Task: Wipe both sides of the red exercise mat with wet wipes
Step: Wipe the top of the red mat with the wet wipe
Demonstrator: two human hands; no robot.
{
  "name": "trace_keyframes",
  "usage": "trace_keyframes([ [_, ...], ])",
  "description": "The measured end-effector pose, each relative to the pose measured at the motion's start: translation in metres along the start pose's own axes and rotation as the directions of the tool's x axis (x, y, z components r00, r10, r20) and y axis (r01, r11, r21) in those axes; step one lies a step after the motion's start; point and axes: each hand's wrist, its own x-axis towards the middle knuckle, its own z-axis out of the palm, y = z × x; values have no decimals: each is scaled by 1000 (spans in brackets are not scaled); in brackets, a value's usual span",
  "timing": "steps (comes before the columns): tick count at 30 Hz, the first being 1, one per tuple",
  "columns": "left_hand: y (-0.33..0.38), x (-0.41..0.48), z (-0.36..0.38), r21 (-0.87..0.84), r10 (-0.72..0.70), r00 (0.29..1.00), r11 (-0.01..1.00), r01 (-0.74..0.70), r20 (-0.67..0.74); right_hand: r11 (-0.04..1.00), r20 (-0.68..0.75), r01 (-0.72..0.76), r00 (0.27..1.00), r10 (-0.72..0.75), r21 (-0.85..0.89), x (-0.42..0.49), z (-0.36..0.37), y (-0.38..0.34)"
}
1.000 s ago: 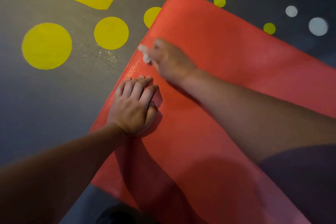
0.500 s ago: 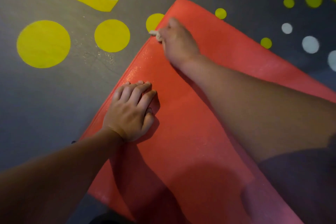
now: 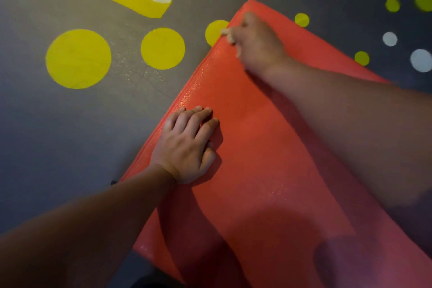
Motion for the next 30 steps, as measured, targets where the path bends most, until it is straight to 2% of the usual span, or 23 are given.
trace_keyframes([
  [2,0,0,0,-1,6,1000,1000,-6,0,962,-40,-272,961,272,7,-1,-4,23],
  [3,0,1,0,-1,8,1000,1000,-8,1,932,-53,-363,930,364,18,-3,-3,23],
  [5,0,1,0,-1,9,1000,1000,-9,7,950,-95,-312,945,314,32,-13,3,5],
  [7,1,1,-1,5,6,1000,1000,-7,10,987,-66,-83,994,93,134,-31,11,-16],
  [9,1,1,0,6,6,1000,1000,-6,9,980,16,80,996,-84,185,-50,8,-21],
  [10,1,0,0,6,5,1000,1000,-5,8,980,55,62,996,-73,187,-57,2,-16],
  [12,1,-1,0,10,0,1000,1000,0,17,969,54,-162,987,155,186,-68,-12,3],
  [14,3,-1,-1,13,-12,1000,1000,11,29,916,0,-374,926,378,147,-80,-19,23],
  [16,5,1,-3,20,-21,999,1000,20,48,869,-12,-473,878,479,144,-89,-18,28],
  [23,10,29,-18,62,-22,996,998,16,87,903,98,-404,914,394,145,-113,-26,20],
  [26,7,86,-22,53,15,999,998,-17,52,907,73,-383,924,376,178,-112,-30,23],
  [30,7,126,-7,102,64,989,992,-78,130,927,14,-341,939,343,159,-103,-28,31],
])
